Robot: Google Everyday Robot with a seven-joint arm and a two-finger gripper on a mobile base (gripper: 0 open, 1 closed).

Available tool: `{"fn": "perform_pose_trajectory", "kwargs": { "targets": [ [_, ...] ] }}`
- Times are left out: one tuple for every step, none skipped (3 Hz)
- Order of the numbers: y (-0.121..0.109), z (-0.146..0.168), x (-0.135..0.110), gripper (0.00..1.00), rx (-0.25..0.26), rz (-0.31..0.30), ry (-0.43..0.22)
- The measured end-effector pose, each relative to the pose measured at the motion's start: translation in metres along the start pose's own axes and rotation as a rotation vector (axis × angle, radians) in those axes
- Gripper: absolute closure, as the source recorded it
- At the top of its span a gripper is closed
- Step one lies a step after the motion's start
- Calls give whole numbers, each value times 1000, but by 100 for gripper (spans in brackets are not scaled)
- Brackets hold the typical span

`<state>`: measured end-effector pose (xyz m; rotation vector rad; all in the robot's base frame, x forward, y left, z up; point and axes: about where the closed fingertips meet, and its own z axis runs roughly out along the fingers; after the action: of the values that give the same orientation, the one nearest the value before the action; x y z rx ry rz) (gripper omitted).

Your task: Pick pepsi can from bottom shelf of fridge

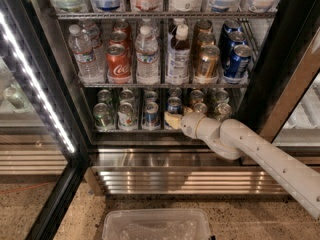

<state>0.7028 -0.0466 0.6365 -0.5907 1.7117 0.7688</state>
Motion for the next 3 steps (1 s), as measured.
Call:
{"fn": "perform_pose_trajectory", "kwargs": {
  "targets": [
    [-11,-12,-15,100,13,17,-19],
    [-12,-12,-13,100,13,18,-20],
    [-27,-35,-38,100,-12,56,-69]
  ]
}}
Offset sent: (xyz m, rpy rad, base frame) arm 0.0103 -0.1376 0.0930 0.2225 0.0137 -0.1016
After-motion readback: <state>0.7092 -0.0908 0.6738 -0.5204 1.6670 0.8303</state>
